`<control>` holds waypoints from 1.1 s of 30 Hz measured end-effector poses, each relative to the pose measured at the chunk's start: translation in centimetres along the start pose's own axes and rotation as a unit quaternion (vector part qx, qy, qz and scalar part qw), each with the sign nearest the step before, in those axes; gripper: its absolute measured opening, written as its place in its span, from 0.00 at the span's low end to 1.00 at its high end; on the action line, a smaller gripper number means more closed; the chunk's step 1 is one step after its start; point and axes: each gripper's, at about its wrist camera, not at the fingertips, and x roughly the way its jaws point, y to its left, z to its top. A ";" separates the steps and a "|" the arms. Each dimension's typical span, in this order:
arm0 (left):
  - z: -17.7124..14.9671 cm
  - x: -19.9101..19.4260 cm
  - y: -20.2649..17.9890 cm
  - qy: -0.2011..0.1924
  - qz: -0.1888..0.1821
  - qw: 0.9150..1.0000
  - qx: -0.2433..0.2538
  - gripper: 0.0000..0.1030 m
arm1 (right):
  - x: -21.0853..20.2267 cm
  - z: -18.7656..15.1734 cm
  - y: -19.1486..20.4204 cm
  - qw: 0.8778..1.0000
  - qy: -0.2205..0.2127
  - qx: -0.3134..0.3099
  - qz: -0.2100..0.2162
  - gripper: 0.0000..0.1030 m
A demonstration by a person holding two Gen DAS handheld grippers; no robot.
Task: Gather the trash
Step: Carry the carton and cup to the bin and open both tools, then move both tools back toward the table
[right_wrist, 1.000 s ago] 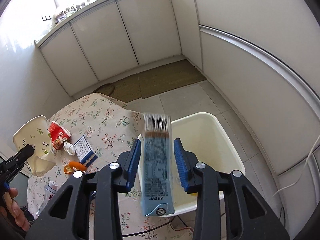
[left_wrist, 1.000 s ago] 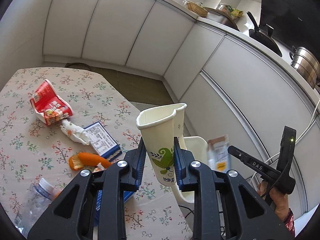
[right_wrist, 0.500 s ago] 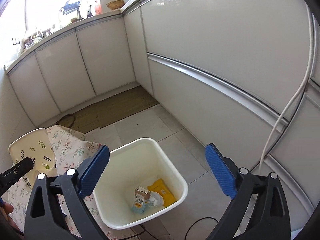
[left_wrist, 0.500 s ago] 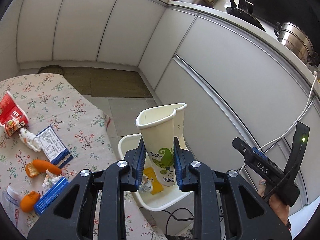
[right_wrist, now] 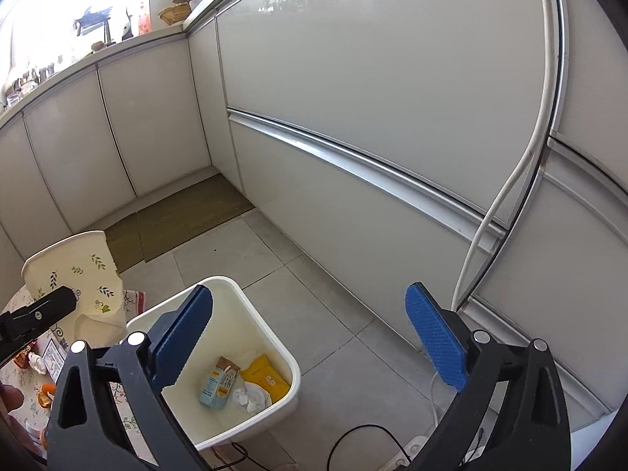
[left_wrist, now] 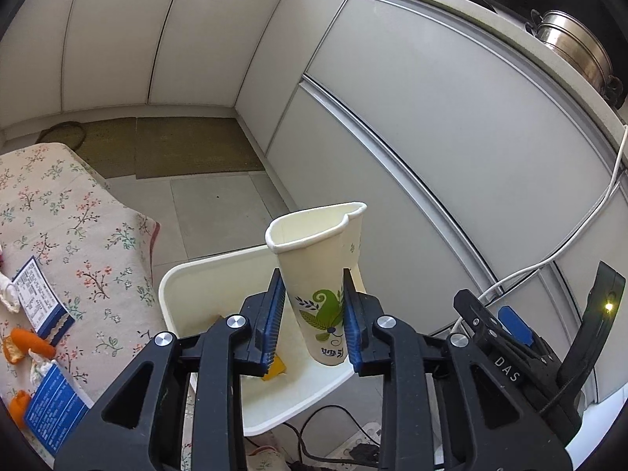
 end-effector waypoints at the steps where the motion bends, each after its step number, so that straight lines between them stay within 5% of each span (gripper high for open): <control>1: 0.1 0.4 -0.1 0.005 0.000 1.000 -0.001 0.26 | 0.0 -0.1 0.0 1.000 0.001 -0.001 -0.001 0.93; 8: 0.0 0.8 0.0 0.000 0.029 1.000 0.002 0.58 | 0.3 -0.2 1.1 1.000 0.002 -0.009 -0.015 0.93; 12: -0.5 -0.3 -0.3 -0.025 0.111 0.993 0.029 0.83 | 0.2 -0.4 2.1 1.000 -0.002 -0.022 -0.019 0.93; 15: -1.0 -1.4 -0.3 -0.044 0.152 0.987 0.036 0.93 | -0.4 -0.6 3.0 0.999 -0.016 -0.036 -0.032 0.93; 21: -2.3 -3.2 0.4 -0.066 0.204 0.975 0.051 0.93 | -1.2 -1.6 4.9 0.998 -0.024 -0.056 -0.034 0.93; 33: -4.6 -7.5 5.0 -0.079 0.238 0.968 -0.002 0.93 | -3.5 -4.7 9.6 0.993 -0.037 -0.112 0.006 0.93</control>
